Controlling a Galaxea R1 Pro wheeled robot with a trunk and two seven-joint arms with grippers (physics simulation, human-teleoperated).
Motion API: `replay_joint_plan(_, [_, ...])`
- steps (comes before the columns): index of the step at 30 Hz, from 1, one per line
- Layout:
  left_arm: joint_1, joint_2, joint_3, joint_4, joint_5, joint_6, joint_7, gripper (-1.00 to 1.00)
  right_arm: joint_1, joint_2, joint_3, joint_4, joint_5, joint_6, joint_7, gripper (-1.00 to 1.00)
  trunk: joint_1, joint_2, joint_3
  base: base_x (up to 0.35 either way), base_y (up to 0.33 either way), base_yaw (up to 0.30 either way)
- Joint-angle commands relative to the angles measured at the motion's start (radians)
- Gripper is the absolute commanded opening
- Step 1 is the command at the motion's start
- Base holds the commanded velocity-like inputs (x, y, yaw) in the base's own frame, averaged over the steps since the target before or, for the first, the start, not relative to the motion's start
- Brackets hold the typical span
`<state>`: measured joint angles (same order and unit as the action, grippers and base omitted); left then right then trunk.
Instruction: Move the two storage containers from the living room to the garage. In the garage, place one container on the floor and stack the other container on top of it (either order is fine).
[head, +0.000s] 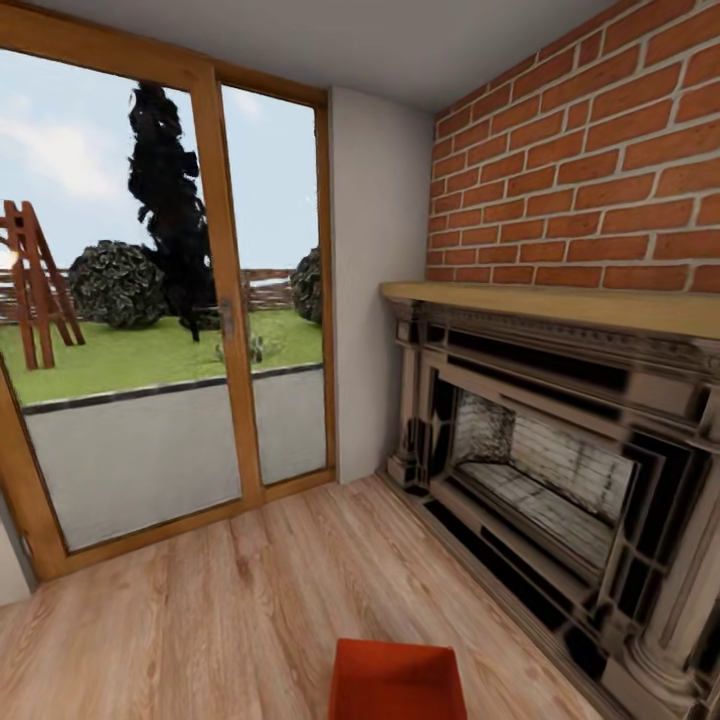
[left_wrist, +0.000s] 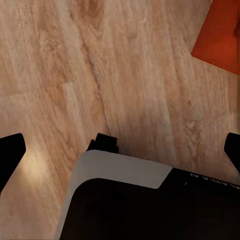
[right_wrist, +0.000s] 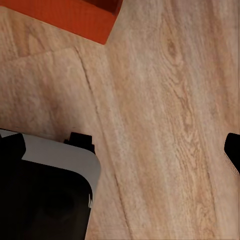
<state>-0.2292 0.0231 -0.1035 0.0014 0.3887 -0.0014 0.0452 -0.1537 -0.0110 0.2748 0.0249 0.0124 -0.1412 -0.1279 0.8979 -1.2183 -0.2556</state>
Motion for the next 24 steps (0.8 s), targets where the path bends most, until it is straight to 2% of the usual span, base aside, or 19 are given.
replay_joint_plan(1, [-0.001, 0.000, -0.008, 0.000, 0.008, 0.000, 0.002, 1.00, -0.001, 0.000, 0.004, 0.003, 0.001, -0.005, -0.003, 1.00, 0.001, -0.001, -0.001, 0.283, 0.000, -0.008])
replay_joint_plan(9, [-0.001, 0.000, -0.008, 0.000, 0.008, -0.002, 0.002, 1.00, -0.001, 0.002, 0.004, 0.003, 0.000, -0.005, -0.003, 1.00, 0.001, -0.001, -0.001, 0.235, 0.000, -0.172])
replay_joint_plan(18, [-0.001, 0.002, -0.008, 0.000, 0.008, -0.003, 0.001, 1.00, -0.001, 0.002, 0.004, 0.003, 0.000, -0.005, -0.004, 1.00, 0.001, -0.001, -0.001, 0.025, 0.000, -0.229])
replay_joint_plan(24, [0.000, 0.003, -0.008, -0.001, 0.008, -0.003, 0.001, 1.00, -0.001, 0.002, 0.004, 0.003, 0.000, -0.005, -0.004, 1.00, 0.001, -0.001, -0.001, 0.001, 0.000, -0.062])
